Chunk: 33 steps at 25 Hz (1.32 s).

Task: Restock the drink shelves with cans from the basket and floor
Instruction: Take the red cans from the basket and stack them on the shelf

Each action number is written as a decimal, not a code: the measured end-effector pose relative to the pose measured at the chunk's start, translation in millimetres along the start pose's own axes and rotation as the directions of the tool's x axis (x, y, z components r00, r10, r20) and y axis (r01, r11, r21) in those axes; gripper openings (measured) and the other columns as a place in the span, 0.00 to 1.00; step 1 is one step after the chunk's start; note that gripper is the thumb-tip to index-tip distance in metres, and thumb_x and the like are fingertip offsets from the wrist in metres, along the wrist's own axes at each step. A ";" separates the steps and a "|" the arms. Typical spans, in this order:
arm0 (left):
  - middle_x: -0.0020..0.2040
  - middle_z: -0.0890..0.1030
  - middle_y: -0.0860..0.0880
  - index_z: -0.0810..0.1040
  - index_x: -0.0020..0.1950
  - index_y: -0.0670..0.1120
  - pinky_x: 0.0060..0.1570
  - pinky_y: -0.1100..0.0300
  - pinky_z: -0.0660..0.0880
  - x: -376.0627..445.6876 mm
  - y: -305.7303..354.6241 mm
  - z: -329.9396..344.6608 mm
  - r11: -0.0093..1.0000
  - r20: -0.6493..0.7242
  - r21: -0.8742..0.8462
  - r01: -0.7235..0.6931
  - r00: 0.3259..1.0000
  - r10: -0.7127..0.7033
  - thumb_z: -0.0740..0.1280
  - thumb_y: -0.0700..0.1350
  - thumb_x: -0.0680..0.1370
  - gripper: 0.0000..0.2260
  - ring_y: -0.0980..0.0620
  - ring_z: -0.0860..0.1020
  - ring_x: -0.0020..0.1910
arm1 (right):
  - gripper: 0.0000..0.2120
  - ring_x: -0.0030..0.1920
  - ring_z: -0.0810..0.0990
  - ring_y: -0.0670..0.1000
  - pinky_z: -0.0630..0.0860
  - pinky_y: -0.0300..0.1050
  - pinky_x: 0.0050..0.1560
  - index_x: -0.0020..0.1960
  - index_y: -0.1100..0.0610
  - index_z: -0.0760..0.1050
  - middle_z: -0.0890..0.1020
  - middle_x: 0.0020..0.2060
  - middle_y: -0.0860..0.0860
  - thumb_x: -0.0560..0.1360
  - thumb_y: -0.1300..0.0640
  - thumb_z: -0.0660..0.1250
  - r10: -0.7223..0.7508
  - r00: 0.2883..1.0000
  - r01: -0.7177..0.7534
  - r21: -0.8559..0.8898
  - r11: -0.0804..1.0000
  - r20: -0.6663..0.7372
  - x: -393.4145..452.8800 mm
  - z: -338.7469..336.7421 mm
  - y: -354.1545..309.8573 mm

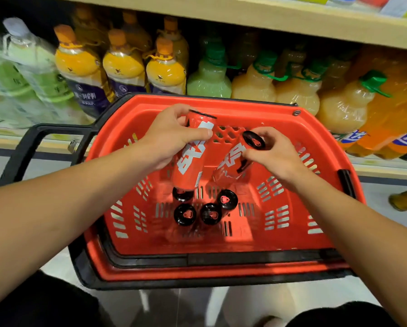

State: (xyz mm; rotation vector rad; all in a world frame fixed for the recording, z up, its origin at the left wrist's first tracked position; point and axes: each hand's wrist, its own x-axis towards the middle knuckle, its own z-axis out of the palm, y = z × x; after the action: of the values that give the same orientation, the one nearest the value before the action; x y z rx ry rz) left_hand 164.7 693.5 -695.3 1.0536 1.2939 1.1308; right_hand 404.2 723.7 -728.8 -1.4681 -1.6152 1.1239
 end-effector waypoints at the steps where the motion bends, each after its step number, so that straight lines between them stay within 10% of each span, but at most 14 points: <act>1: 0.43 0.84 0.46 0.77 0.54 0.43 0.38 0.58 0.78 -2.1 2.8 -1.9 1.000 -0.011 -0.016 -0.006 1.000 0.006 0.75 0.31 0.68 0.18 0.52 0.83 0.37 | 0.21 0.46 0.80 0.48 0.76 0.48 0.54 0.54 0.54 0.78 0.83 0.46 0.49 0.63 0.62 0.76 0.007 1.000 -0.006 0.092 0.996 -0.014 -1.3 2.0 -5.8; 4: 0.43 0.85 0.46 0.76 0.57 0.43 0.41 0.55 0.79 -8.2 16.3 -7.6 0.997 -0.057 -0.055 -0.052 0.997 0.049 0.75 0.31 0.68 0.20 0.50 0.84 0.38 | 0.23 0.48 0.81 0.52 0.77 0.55 0.53 0.56 0.54 0.79 0.84 0.46 0.51 0.61 0.58 0.76 0.020 0.998 -0.005 0.257 0.966 -0.054 -2.9 1.6 -30.5; 14: 0.45 0.84 0.48 0.76 0.55 0.48 0.41 0.58 0.79 -17.1 105.0 -28.3 0.944 -0.233 -0.111 -0.311 0.931 0.280 0.75 0.33 0.69 0.19 0.55 0.83 0.40 | 0.22 0.47 0.80 0.38 0.75 0.36 0.54 0.60 0.55 0.77 0.83 0.49 0.47 0.66 0.62 0.75 -0.338 0.873 0.373 0.034 0.927 -0.352 0.5 -31.3 -154.7; 33: 0.53 0.82 0.49 0.76 0.62 0.52 0.48 0.51 0.82 45.2 254.8 -82.9 0.898 -0.280 -0.024 -0.439 0.865 0.416 0.75 0.41 0.70 0.22 0.53 0.83 0.50 | 0.27 0.53 0.81 0.44 0.78 0.42 0.57 0.61 0.54 0.76 0.82 0.53 0.48 0.61 0.55 0.70 -0.556 0.710 0.595 -0.052 0.802 -0.432 122.2 -41.6 -358.8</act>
State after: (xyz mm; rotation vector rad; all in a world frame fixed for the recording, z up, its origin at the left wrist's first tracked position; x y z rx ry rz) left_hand 73.3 775.0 -452.7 1.1866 1.2326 1.7029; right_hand 278.5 853.0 -392.8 -0.9391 -1.5133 0.4583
